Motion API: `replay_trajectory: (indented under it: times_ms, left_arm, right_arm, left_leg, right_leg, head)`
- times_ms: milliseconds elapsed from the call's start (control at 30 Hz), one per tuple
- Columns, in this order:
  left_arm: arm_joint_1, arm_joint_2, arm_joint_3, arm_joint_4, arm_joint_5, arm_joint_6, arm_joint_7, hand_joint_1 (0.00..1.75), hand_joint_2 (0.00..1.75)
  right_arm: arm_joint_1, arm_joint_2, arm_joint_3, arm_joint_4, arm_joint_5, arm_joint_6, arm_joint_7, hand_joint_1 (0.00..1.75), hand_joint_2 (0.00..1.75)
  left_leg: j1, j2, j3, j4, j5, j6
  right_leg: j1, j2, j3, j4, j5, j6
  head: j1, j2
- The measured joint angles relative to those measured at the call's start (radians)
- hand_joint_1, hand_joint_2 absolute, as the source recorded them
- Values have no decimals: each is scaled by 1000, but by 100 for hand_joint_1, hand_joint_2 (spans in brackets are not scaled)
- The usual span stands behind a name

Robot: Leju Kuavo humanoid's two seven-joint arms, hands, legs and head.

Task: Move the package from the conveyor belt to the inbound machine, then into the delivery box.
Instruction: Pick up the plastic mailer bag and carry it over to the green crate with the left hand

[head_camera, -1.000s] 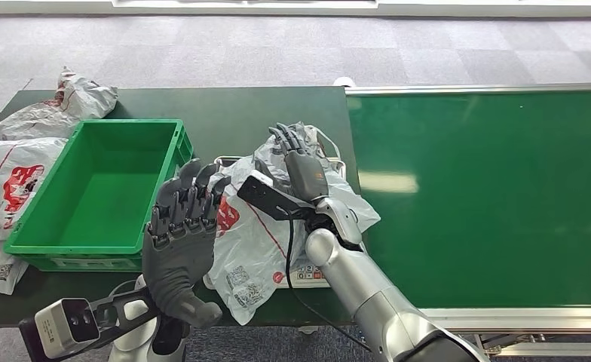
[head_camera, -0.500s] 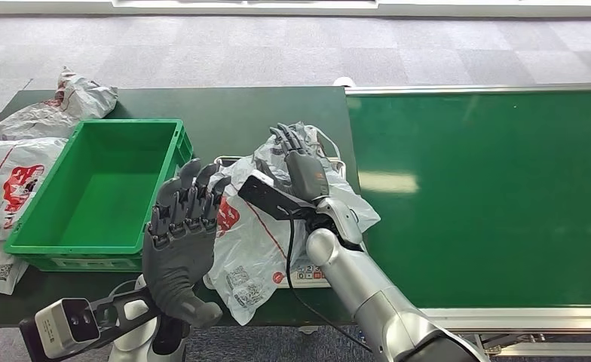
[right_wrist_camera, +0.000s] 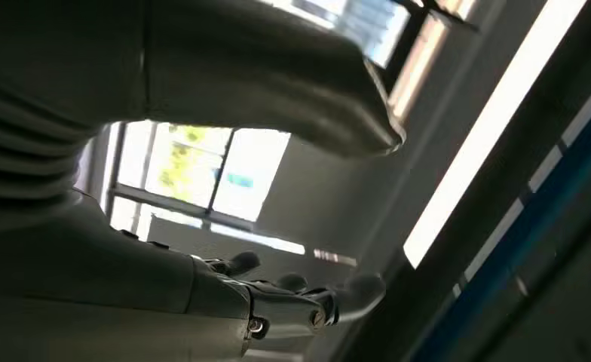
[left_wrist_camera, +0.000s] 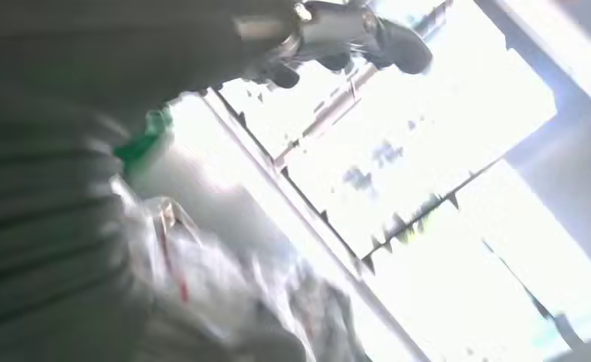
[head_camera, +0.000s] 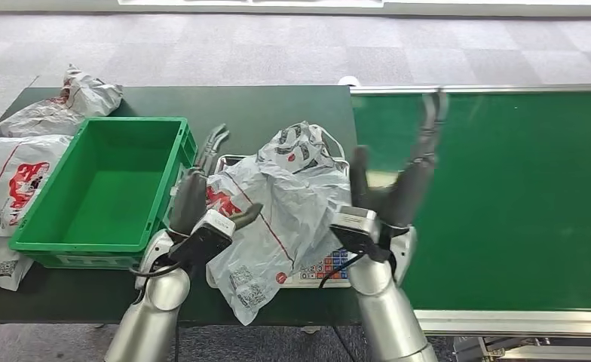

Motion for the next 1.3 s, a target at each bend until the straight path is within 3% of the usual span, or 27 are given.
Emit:
replay_trajectory:
  times_ms: [67,200,367,600,867,1000,1167,1300]
  left_arm:
    - [-34,4,7,60,-63,102,-26,0,175]
    - [-64,6,7,119,-27,32,-31,0,175]
    - [-79,6,7,148,-24,9,-22,0,175]
    - [-109,2,5,183,-49,2,-2,0,175]
    - [-206,4,-33,306,-163,-112,23,0,175]
    - [-213,5,-38,318,-172,-122,23,0,175]
    - [-294,3,-147,476,-284,-172,35,0,175]
    - [-317,-5,-175,531,-321,-172,46,0,175]
  right_arm:
    - [25,-4,-28,-193,-18,-4,-10,0,175]
    - [56,-12,-69,-392,-34,2,-20,0,175]
    - [74,-18,-94,-508,-34,4,-19,0,175]
    - [84,-21,-104,-570,-25,4,-19,0,175]
    - [87,-21,-115,-578,-32,5,-19,0,175]
    - [87,-21,-115,-578,-34,5,-19,0,175]
    - [87,-21,-116,-578,-37,6,-18,0,175]
    - [87,-21,-116,-578,-34,7,-18,0,175]
  left_leg:
    - [0,4,1,0,-1,0]
    - [-1,6,1,0,-1,1]
    - [-1,8,2,0,-1,1]
    - [-1,9,3,0,-1,0]
    - [-1,9,3,0,-1,1]
    - [-1,9,3,0,0,1]
    - [-1,10,3,0,0,1]
    - [-1,10,3,0,0,1]
  right_leg:
    - [0,4,-1,0,1,0]
    - [-1,6,-1,0,0,1]
    - [-1,7,-1,-1,1,1]
    - [0,8,0,0,1,1]
    - [-1,8,0,0,1,1]
    - [-1,8,0,0,1,1]
    - [-1,8,0,0,1,1]
    - [-1,8,0,0,1,1]
  head:
    - [-1,0]
    - [-1,0]
    - [-1,0]
    - [-1,0]
    - [-1,0]
    - [-1,0]
    - [-1,0]
    - [-1,0]
